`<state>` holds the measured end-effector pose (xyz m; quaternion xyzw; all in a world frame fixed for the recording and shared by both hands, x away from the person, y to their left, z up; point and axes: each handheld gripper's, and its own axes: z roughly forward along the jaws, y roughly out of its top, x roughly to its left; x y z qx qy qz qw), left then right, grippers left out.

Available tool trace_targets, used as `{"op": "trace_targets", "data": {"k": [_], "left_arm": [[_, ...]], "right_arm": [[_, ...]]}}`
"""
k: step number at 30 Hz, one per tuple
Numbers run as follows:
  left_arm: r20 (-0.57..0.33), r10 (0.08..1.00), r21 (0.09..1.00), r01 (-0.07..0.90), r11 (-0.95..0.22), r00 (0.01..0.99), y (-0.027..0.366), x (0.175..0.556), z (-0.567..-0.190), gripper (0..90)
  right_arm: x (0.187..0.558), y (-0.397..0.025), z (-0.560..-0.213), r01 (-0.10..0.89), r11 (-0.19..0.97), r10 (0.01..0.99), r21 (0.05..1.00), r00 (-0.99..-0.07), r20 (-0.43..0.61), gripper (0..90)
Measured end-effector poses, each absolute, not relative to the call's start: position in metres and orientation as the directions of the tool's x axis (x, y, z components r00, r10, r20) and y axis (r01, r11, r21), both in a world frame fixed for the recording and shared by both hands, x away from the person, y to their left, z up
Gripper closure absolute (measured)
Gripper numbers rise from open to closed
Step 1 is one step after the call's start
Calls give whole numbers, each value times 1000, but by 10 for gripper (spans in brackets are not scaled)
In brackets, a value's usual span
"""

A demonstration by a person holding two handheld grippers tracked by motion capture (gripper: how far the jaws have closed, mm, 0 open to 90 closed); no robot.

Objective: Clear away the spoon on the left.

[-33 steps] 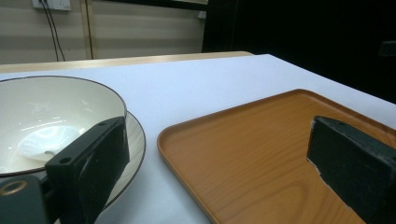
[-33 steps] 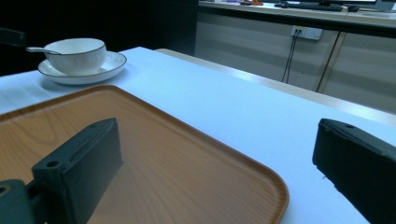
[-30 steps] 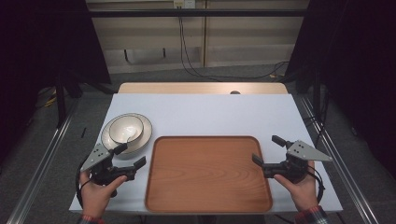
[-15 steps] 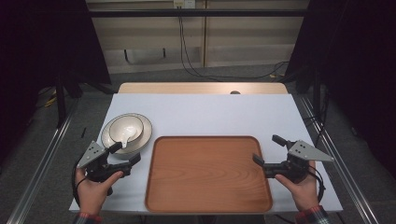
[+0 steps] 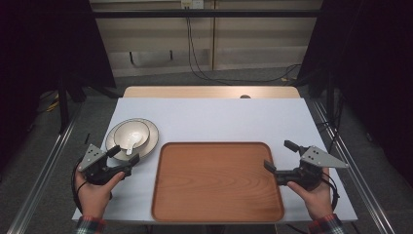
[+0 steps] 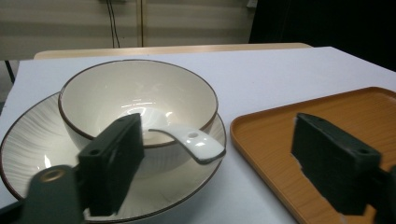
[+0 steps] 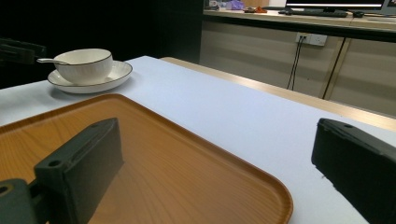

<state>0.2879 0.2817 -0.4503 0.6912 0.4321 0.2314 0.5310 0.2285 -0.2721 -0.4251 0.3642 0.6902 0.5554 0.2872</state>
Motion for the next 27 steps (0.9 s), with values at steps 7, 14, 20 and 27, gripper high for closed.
{"op": "trace_targets", "data": {"k": [7, 14, 20, 27], "left_arm": [[-106, 866, 930, 356, -88, 489, 285, 292, -455, 288], [-117, 873, 933, 354, -68, 474, 287, 291, -456, 370], [-122, 860, 932, 356, -73, 496, 284, 291, -457, 480], [-145, 857, 922, 381, -63, 494, 285, 293, -457, 577]], "right_arm": [[229, -271, -426, 177, 132, 812, 975, -584, -4, 15], [229, -271, -426, 174, 134, 811, 976, -585, -7, 15], [229, -270, -426, 172, 135, 807, 976, -591, -8, 15], [229, -270, -426, 174, 147, 807, 974, -590, -16, 16]]}}
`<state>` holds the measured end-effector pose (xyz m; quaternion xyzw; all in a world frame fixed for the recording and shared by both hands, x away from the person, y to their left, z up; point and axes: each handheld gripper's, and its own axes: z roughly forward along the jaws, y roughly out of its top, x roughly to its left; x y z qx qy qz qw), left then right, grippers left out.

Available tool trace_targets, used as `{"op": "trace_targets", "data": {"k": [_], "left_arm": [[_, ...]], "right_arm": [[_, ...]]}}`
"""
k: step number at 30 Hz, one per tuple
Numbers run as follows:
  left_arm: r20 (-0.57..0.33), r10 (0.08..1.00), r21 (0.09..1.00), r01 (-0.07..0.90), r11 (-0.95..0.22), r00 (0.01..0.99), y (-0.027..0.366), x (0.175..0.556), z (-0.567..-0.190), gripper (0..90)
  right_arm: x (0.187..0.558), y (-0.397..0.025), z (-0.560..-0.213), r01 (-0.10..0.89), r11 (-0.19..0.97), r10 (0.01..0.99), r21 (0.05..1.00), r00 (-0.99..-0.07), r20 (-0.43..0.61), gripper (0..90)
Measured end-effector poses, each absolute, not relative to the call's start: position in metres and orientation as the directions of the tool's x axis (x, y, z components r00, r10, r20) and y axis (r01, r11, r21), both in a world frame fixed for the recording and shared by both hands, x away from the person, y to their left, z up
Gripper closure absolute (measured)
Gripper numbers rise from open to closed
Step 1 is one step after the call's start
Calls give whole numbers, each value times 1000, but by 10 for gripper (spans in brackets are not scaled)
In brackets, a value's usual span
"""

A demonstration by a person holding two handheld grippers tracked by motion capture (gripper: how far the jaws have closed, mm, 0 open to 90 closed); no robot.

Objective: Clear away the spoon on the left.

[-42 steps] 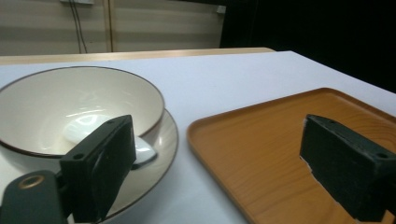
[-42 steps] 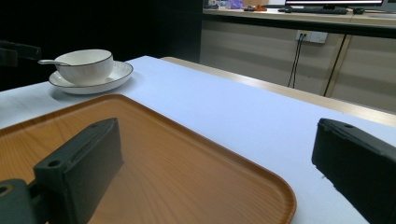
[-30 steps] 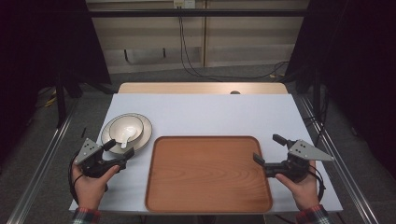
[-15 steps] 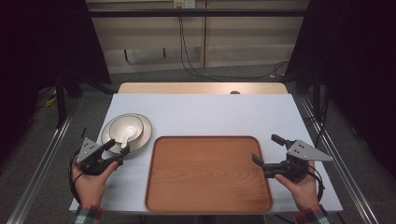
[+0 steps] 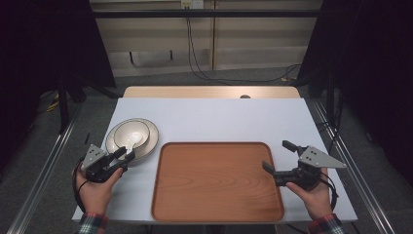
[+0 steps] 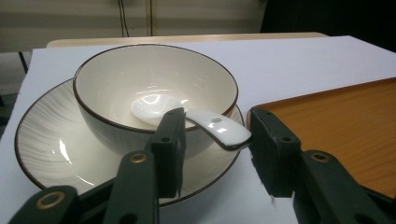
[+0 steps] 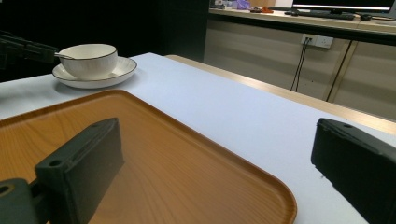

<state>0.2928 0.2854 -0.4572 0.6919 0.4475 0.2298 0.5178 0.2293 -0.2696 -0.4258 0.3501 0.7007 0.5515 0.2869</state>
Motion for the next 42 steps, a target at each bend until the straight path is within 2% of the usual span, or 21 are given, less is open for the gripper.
{"op": "trace_targets", "data": {"k": [1, 17, 29, 42], "left_arm": [[-152, 856, 921, 385, -59, 494, 286, 293, -457, 604], [-154, 876, 920, 391, -43, 458, 290, 293, -456, 707], [-194, 879, 921, 390, 9, 436, 294, 295, -457, 842], [-196, 879, 931, 364, 27, 435, 292, 303, -444, 850]], "right_arm": [[229, -270, -426, 174, 150, 807, 973, -590, -19, 16], [230, -272, -425, 167, 148, 808, 975, -589, -21, 16], [229, -271, -425, 164, 155, 805, 974, -592, -28, 17], [228, -270, -425, 165, 158, 803, 974, -595, -29, 16]]}}
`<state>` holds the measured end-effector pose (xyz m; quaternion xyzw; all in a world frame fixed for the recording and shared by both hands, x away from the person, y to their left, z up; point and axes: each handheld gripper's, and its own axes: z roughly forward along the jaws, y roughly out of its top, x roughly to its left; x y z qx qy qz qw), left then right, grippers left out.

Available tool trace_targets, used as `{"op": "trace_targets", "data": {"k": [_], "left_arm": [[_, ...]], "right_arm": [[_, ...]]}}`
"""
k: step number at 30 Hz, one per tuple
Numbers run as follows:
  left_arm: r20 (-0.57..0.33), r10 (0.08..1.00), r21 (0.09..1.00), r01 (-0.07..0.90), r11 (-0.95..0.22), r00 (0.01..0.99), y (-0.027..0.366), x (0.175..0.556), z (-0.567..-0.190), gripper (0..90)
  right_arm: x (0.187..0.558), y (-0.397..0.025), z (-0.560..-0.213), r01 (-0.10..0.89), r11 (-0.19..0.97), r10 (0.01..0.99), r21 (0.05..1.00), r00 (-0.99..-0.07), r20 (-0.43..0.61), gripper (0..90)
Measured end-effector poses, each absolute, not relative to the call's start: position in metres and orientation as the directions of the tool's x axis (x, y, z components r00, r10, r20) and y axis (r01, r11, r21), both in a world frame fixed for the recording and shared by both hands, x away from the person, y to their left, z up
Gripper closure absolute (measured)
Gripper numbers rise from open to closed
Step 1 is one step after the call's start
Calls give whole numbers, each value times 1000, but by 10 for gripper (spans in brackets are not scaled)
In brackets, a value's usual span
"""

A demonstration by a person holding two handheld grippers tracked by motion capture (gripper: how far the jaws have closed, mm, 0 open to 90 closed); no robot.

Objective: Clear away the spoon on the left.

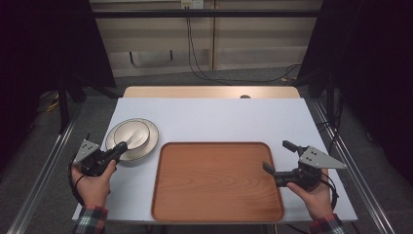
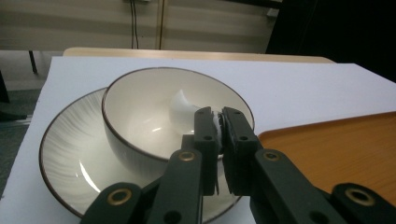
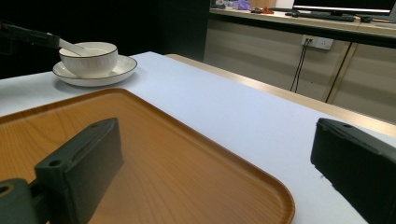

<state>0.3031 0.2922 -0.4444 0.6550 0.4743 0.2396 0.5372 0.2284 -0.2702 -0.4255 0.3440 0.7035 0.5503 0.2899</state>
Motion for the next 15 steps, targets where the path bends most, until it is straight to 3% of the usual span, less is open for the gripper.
{"op": "trace_targets", "data": {"k": [15], "left_arm": [[-235, 877, 939, 331, 94, 419, 295, 321, -437, 848]], "right_arm": [[229, -270, -426, 166, 150, 785, 975, -620, -15, 8]]}}
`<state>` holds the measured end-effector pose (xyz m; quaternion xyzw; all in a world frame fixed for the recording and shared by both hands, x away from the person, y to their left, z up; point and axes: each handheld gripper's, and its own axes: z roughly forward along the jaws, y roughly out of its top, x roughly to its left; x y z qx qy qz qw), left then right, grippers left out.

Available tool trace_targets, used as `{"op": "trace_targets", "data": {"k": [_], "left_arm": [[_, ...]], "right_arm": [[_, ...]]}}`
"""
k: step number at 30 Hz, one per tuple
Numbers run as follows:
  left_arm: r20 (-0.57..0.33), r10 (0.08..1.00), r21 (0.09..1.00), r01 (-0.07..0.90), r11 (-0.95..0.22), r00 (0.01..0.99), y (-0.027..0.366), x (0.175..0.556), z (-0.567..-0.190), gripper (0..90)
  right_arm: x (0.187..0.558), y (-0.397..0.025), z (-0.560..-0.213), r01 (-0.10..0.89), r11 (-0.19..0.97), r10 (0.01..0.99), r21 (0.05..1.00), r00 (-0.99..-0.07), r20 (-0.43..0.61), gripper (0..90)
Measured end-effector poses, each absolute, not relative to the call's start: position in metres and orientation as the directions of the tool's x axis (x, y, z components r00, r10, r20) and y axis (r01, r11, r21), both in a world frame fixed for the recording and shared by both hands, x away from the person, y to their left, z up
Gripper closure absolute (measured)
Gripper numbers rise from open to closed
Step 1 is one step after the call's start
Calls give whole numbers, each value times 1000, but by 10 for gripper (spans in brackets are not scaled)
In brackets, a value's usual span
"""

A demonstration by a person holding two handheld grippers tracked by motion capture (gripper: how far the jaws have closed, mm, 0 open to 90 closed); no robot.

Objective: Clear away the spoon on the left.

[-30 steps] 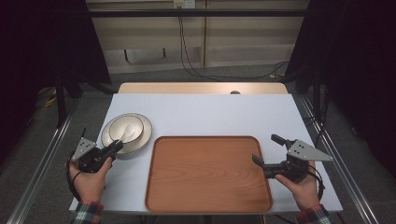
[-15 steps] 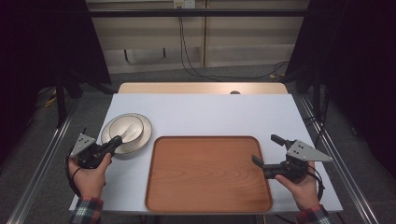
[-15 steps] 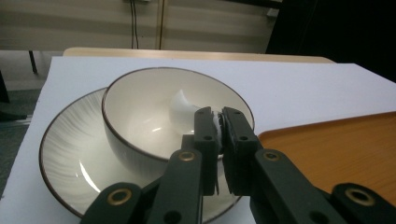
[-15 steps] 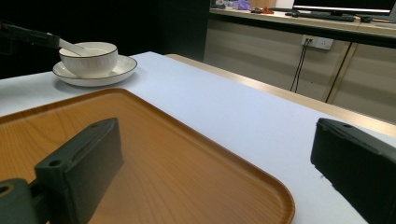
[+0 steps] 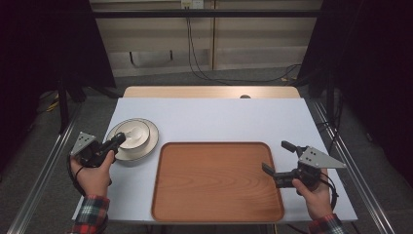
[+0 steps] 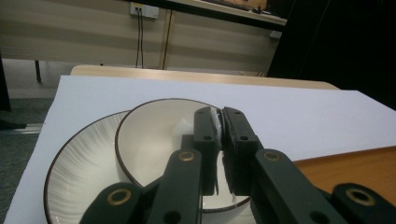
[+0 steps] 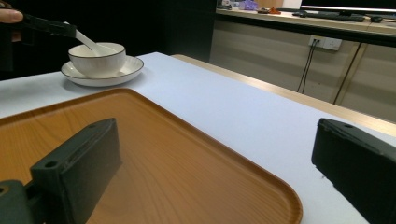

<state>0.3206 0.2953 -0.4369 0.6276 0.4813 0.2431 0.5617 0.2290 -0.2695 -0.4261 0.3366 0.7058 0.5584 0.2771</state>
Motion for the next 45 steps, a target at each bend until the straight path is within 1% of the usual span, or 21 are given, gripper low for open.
{"op": "trace_targets", "data": {"k": [3, 8, 16, 19, 23, 36, 43, 45], "left_arm": [[-247, 879, 938, 327, 113, 407, 295, 324, -436, 847], [-228, 879, 945, 313, 95, 419, 294, 330, -432, 847], [-230, 882, 951, 287, 114, 412, 289, 343, -429, 847], [-241, 888, 950, 280, 135, 391, 286, 348, -428, 846], [-235, 889, 953, 273, 131, 392, 284, 355, -427, 846], [-239, 892, 952, 273, 138, 384, 280, 370, -430, 849], [-255, 895, 950, 268, 161, 365, 277, 374, -433, 852], [-259, 891, 949, 272, 162, 373, 277, 375, -433, 852]], "right_arm": [[229, -269, -426, 167, 153, 785, 974, -619, -17, 8], [229, -268, -427, 170, 164, 784, 972, -621, -24, 8], [230, -267, -427, 166, 167, 784, 972, -621, -28, 8], [229, -267, -427, 161, 173, 778, 972, -628, -34, 8], [229, -267, -427, 159, 174, 780, 972, -625, -37, 8], [230, -268, -428, 165, 175, 778, 971, -627, -34, 8], [230, -268, -429, 163, 174, 774, 971, -632, -32, 8], [230, -268, -428, 163, 175, 775, 971, -631, -33, 8]]}}
